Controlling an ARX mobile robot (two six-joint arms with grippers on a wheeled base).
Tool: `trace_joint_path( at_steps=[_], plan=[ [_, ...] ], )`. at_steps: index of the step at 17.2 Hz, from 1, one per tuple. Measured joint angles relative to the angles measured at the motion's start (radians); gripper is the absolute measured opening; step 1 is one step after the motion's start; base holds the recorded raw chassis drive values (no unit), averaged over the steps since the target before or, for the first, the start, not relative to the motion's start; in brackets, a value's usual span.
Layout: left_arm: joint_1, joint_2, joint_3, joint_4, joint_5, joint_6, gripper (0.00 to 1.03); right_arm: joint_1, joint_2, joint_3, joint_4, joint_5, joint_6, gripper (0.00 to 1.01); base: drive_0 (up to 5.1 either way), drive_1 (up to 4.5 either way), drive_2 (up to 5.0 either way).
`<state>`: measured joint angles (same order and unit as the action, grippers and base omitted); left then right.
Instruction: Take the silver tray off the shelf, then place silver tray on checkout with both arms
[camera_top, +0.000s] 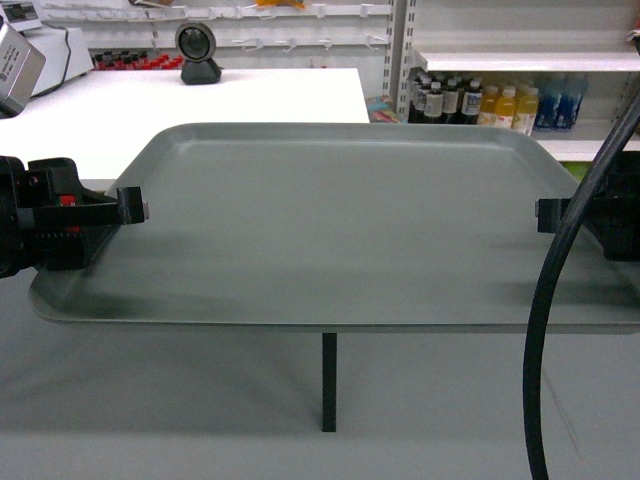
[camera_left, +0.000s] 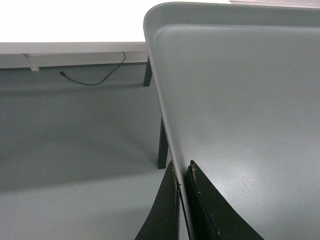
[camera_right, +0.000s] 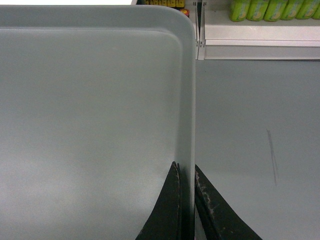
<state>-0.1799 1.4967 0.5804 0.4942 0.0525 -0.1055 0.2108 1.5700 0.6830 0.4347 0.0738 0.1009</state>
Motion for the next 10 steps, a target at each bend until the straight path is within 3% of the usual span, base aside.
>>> trace_joint_path(
  at_steps=[10],
  plan=[
    [0.000, 0.000, 0.000, 0.001, 0.000, 0.000, 0.04, 0.000, 0.000, 0.000, 0.003, 0.000, 0.000, 0.03, -5.0, 2.46, 2.5]
  ],
)
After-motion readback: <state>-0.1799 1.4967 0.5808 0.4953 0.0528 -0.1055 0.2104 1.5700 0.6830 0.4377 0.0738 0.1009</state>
